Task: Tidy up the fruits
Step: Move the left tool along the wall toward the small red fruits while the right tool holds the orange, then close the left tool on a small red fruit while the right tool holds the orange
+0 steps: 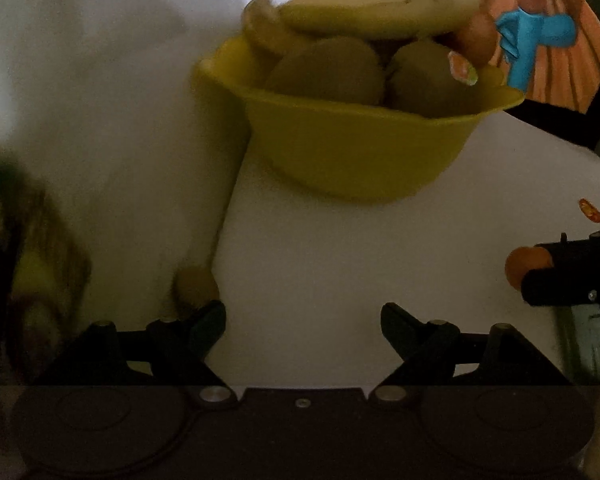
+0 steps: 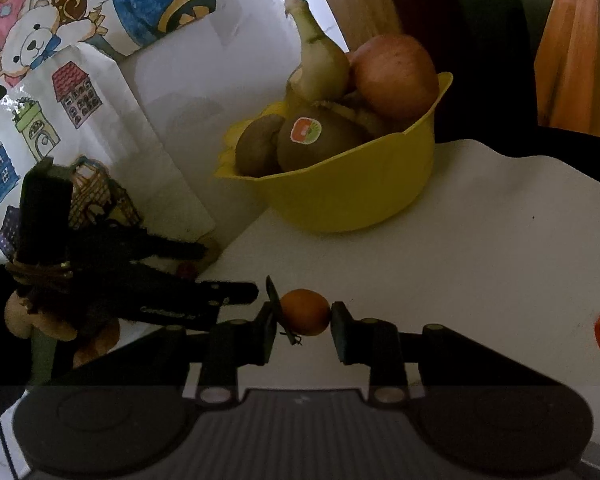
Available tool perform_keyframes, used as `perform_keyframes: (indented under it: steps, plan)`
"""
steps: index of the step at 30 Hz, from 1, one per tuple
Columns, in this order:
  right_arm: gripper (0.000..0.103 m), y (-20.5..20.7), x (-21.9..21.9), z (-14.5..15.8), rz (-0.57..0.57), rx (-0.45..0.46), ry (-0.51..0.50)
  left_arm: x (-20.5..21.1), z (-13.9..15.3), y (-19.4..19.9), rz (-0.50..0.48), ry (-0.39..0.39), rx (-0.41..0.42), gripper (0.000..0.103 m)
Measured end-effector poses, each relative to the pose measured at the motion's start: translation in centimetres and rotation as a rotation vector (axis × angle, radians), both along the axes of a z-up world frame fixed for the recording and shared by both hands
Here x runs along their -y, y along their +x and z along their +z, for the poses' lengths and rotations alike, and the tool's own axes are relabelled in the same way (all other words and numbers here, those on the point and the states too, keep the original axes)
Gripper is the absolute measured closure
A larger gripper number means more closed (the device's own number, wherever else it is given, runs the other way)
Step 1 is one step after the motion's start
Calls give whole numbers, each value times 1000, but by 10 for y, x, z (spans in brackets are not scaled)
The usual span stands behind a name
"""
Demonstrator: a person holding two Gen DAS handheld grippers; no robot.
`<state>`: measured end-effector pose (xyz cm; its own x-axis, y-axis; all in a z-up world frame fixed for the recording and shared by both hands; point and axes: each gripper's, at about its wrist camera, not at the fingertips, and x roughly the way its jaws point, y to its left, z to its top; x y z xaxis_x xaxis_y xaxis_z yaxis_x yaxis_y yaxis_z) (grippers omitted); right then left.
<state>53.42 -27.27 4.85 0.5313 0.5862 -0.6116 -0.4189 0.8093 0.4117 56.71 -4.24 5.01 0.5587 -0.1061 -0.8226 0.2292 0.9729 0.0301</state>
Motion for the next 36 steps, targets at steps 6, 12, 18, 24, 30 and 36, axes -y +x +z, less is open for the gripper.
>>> perform_keyframes:
  steps: [6, 12, 18, 24, 30, 36]
  plan:
    - [69, -2, -4, -5, 7, -11, -15, 5, 13, -31, -58, 74, 127, 17]
    - [69, 5, -9, -10, 15, -10, -15, 16, -2, -38, -118, 250, 215, 19]
    - [69, 10, -12, -16, 35, -13, 0, 19, -13, -25, -123, 259, 221, 18]
    - [69, 8, -15, -16, 51, -6, 5, 11, -12, -7, -124, 130, 124, 17]
    - [66, 9, -14, -16, 39, -10, -5, -2, -8, -45, -96, 77, 145, 17]
    - [57, 6, -28, -16, 62, 14, -48, -11, -5, -98, 13, 101, 323, 15]
